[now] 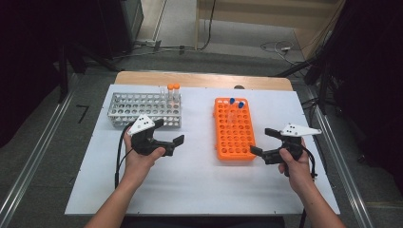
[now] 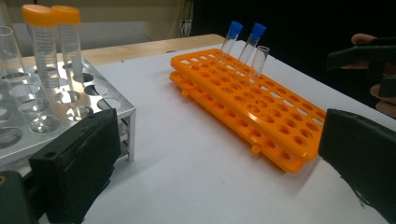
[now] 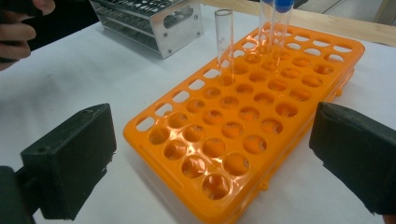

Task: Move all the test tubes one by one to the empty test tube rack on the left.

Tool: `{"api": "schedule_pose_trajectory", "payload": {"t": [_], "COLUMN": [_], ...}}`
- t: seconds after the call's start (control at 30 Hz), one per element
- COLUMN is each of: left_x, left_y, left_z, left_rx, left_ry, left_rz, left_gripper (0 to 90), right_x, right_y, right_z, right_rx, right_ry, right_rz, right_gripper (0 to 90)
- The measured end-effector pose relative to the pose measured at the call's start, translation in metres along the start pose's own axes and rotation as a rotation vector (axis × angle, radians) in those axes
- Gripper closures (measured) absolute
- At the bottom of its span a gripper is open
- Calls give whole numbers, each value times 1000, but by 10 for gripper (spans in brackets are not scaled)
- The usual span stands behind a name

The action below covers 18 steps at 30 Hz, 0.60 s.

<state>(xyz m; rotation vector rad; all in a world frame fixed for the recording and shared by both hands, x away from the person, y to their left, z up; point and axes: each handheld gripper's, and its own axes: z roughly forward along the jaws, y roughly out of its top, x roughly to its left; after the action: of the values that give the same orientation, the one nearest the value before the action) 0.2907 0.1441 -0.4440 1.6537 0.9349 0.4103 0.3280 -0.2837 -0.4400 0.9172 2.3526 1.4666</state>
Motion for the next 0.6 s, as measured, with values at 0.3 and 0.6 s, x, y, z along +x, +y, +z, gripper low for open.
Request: {"api": "schedule_pose_trajectory", "payload": {"t": [0.3,0.6], "left_x": [-2,1], "left_y": [-3,-6], "left_z": [4,3], "left_rx": [1,12], "left_ry": [-25,-19], "left_rz": [-8,-18], "left_gripper": [0,0], "right_x": [-2,-1], "right_y": [17,26], "right_z": [14,39], "right_rx": [-5,-10], "right_ry": [2,3], "right_rz": [-7,-16], "right_gripper": [29,89]}}
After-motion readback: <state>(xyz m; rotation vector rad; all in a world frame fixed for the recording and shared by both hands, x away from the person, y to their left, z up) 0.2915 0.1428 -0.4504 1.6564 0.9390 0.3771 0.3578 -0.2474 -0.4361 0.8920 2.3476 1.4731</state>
